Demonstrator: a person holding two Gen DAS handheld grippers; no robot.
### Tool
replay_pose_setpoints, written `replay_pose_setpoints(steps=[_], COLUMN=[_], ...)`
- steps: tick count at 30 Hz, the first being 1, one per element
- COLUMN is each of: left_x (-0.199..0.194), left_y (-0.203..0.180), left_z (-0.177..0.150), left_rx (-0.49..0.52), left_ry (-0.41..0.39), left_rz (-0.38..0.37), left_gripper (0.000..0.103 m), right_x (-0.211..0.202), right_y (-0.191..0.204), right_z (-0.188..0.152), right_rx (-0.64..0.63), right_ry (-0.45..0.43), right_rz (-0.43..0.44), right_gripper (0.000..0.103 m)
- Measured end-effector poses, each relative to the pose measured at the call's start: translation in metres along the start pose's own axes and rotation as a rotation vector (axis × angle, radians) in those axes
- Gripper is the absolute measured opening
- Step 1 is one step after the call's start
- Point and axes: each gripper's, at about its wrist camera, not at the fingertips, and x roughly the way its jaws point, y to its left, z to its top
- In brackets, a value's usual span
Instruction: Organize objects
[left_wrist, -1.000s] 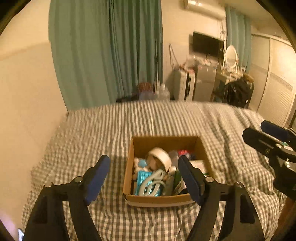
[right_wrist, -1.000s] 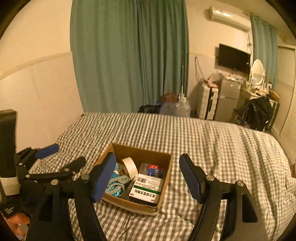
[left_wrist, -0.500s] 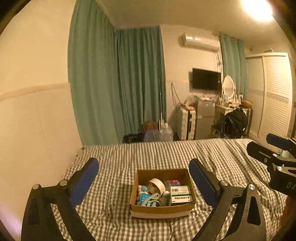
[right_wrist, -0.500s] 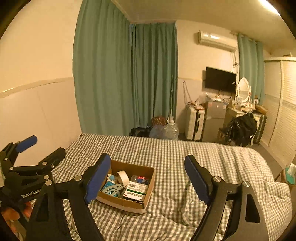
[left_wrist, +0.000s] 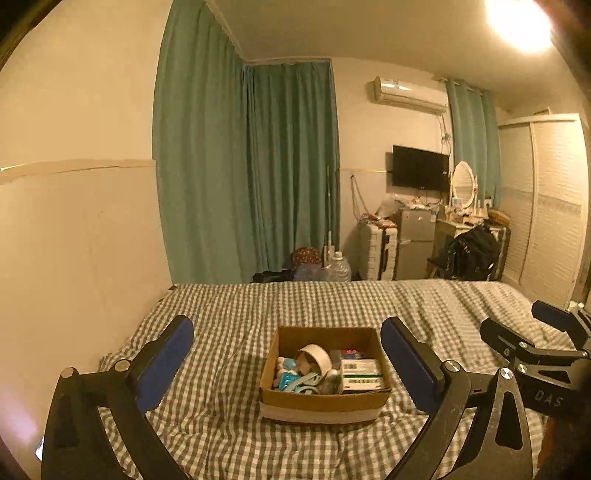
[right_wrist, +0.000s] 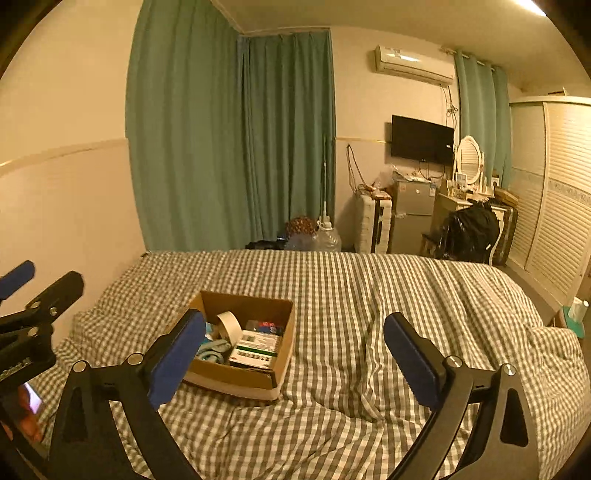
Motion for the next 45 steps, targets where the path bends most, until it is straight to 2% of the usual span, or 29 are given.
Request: replay_pose_setpoints(steps=[2, 5, 9, 16, 20, 28, 45], left_x=[0.008, 0.023, 0.035, 0.045, 0.053, 0.061, 0.067], left_y=[-0.002, -0.004, -0.007, -0.013, -0.014, -0.010, 0.002], left_z=[-0.009, -0.024, -0.041, -0.074, -0.088, -0.103, -0.110], left_rx=[0.009, -0.001, -0.004, 0.040, 0.040, 0.013, -0.017], left_ry=[0.004, 0.024, 0.018, 0.013, 0.044, 0.095, 0.155], left_rz=[0.012, 0.004, 0.028, 0.044, 0.056, 0.061, 0.071], left_gripper=[0.103, 0.103, 0.103, 0.103, 0.103, 0.103, 0.103], right_x=[0.008, 0.019, 0.037, 0.060, 0.070, 0.082, 0.078], right_y=[-0.004, -0.009, -0.013, -0.011, -0.008, -0.005, -0.008], right_z=[-0.007, -0.019, -0.036, -0.059, -0.066, -0.075, -0.074], right_rx=[0.005, 0.000, -0.017, -0.037, -0.041, -0.029, -0.029], right_ry=[-0.018, -0.041, -0.054, -0.037, -0.011, 0.032, 0.023], right_rz=[0.000, -0.001, 0.010, 0.015, 0.021, 0.029, 0.023], right_gripper=[0.103, 0.103, 0.103, 0.103, 0.103, 0.103, 0.103])
